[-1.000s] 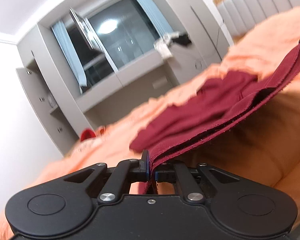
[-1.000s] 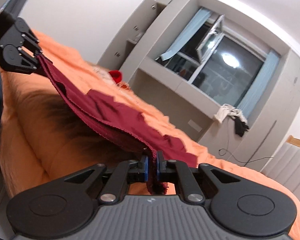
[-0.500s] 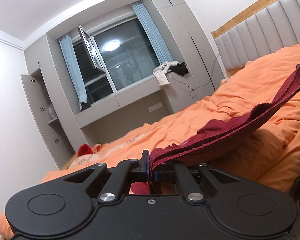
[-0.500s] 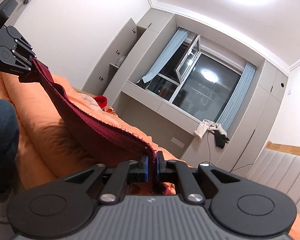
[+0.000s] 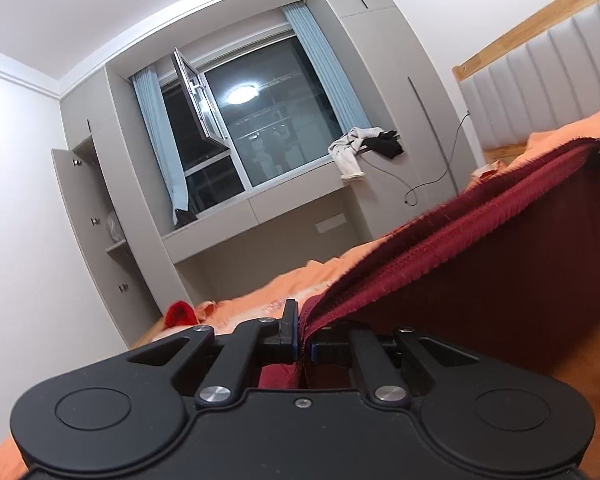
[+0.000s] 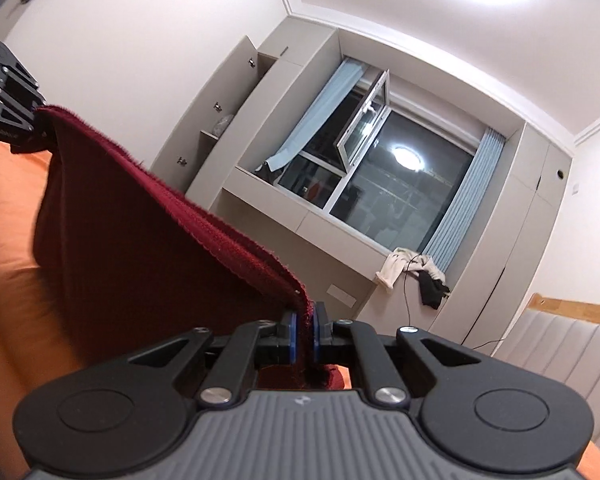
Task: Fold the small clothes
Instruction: 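Lift the held hem with both tools and fold it toward the collar, then lower the hem onto the collar and open both tools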
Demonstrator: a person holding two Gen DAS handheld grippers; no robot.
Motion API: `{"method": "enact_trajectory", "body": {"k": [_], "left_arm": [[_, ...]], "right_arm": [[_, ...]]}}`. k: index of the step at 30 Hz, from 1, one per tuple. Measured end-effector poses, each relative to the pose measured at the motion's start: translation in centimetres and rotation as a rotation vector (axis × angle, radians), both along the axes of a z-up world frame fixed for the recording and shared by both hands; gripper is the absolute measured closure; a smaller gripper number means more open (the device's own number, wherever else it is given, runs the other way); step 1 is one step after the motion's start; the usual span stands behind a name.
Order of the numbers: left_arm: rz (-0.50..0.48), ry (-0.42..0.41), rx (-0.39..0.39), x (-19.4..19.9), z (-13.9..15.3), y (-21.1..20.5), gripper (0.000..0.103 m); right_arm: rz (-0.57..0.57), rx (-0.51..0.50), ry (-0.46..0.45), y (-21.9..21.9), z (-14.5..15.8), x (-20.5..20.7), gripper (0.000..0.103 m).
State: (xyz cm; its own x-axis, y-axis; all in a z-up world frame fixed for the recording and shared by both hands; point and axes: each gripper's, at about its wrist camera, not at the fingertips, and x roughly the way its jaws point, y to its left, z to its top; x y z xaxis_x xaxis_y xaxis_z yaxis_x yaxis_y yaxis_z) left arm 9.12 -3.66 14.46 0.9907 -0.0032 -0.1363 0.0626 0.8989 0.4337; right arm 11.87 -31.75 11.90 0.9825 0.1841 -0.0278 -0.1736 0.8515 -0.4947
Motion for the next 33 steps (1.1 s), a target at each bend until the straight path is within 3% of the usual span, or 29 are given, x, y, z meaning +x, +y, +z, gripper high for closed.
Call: {"method": "enact_trajectory", "body": {"k": [6,12,21,23,28,29,33], "left_arm": [[0.04,0.079,0.007,9.9,-1.0,-0.4,0.097],[0.07,0.216,0.028,19.1,-4.6,0.0,0.097],[0.115,0.425,-0.056,27.8,-10.8,1.7,0.095],[0.126,0.459,-0.076,28.7,-11.7,2.2,0.091],[0.112,0.546,-0.141,29.8,-12.7,4.1,0.076],[0.105,0.551,-0.163,29.8,-12.6,4.5,0.073],[0.117,0.534,-0.231,29.2,-12.5,5.5,0.03]], "right_arm": [[-0.007,-0.003,0.08,0.6,-1.5,10.8,0.095],[-0.021,-0.024,0.193,1.2,-5.2,19.5,0.095],[-0.017,-0.021,0.346,1.1,-10.1,26.5,0.094],[-0.016,-0.005,0.379,0.8,-10.9,27.2,0.089],[-0.007,0.068,0.438,-1.4,-11.6,28.1,0.05],[-0.001,0.088,0.444,-1.9,-11.4,28.0,0.047],[0.018,0.129,0.455,-3.5,-10.8,27.5,0.027]]}}
